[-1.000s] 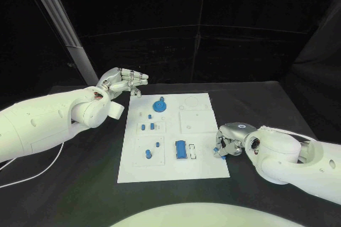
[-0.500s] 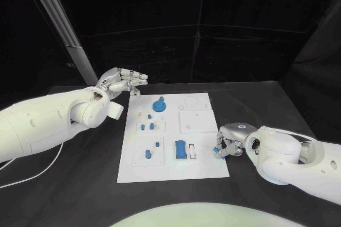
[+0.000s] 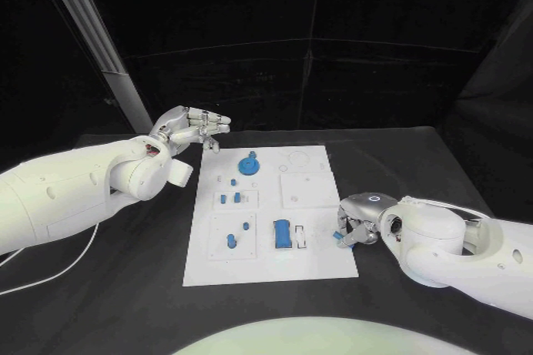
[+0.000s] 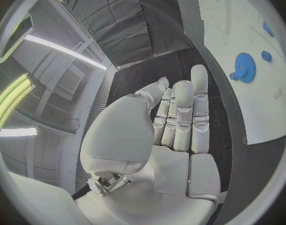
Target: Assemble the parts on the task board
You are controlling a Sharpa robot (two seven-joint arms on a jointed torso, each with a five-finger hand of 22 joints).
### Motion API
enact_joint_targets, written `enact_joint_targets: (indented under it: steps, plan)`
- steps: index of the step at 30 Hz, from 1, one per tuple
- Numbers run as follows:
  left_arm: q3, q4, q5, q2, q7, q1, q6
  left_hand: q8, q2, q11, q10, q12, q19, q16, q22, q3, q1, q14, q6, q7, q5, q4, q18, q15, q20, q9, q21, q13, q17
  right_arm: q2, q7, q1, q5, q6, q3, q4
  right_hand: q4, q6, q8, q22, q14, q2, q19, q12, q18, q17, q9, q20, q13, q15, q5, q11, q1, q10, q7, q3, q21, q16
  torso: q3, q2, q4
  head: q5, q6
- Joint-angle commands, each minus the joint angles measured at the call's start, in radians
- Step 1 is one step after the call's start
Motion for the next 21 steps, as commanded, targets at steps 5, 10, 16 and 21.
enact_joint_targets:
  steps: [5,10,16,21]
  plan:
    - [0.0,0.0,0.002,0.001,0.001,0.001,0.012,0.004,0.003,0.001,-0.008,0.005,0.001,-0.007,-0.001,0.008,0.009,-0.005,-0.005,-0.001,0.003,0.0,0.006,0.001,0.005,0.0,-0.006,-0.001,-0.002,0.003,-0.004,-0.003,-0.008,-0.015,-0.004,-0.002,0.002,0.014,-0.019,0.003,0.067,0.02,-0.001,-0.006,-0.018,0.072,-0.01,-0.007,0.0,-0.006,-0.006,-0.008,0.014,0.004,-0.002,0.022,0.001,0.0,0.0007,0.0,-0.0015,0.002,0.001]
    - [0.0,-0.001,0.002,0.003,0.001,0.001,0.011,0.004,0.003,0.001,-0.008,0.005,0.001,-0.007,-0.001,0.008,0.009,-0.005,-0.005,-0.001,0.003,0.0,0.006,0.001,0.005,0.0,-0.006,-0.001,-0.002,-0.008,-0.001,-0.003,0.017,-0.103,-0.003,0.016,0.015,0.018,-0.041,0.007,0.068,0.033,0.001,-0.007,-0.018,0.074,-0.017,-0.008,0.002,-0.006,0.041,-0.009,0.004,0.008,-0.001,0.044,0.003,0.0,0.0003,0.0,-0.0002,0.001,0.002]
    - [0.0,-0.002,0.002,0.006,0.001,0.001,0.012,0.004,0.003,0.001,-0.008,0.005,0.001,-0.007,-0.001,0.008,0.009,-0.005,-0.005,-0.001,0.003,0.0,0.006,0.001,0.005,0.0,-0.006,-0.001,-0.002,-0.026,0.015,-0.002,0.127,-0.22,-0.003,0.044,0.024,0.023,-0.067,0.01,0.068,0.027,0.003,-0.008,-0.019,0.077,-0.023,-0.008,0.004,-0.006,0.099,-0.007,0.002,0.01,0.0,0.073,0.004,0.001,0.0,0.0,-0.0004,0.001,0.005]
    - [0.0,-0.002,0.002,0.006,0.001,0.001,0.011,0.004,0.004,0.001,-0.008,0.005,0.001,-0.007,-0.001,0.009,0.01,-0.005,-0.006,-0.001,0.003,-0.001,0.006,0.001,0.005,0.0,-0.006,-0.001,-0.002,-0.029,0.034,-0.002,0.221,-0.28,-0.003,0.055,0.026,0.027,-0.074,0.013,0.069,0.02,0.004,-0.006,-0.019,0.079,-0.024,-0.009,0.007,-0.006,0.112,-0.007,0.002,0.012,0.0,0.083,0.006,0.003,0.0006,0.001,-0.0012,0.004,0.004]
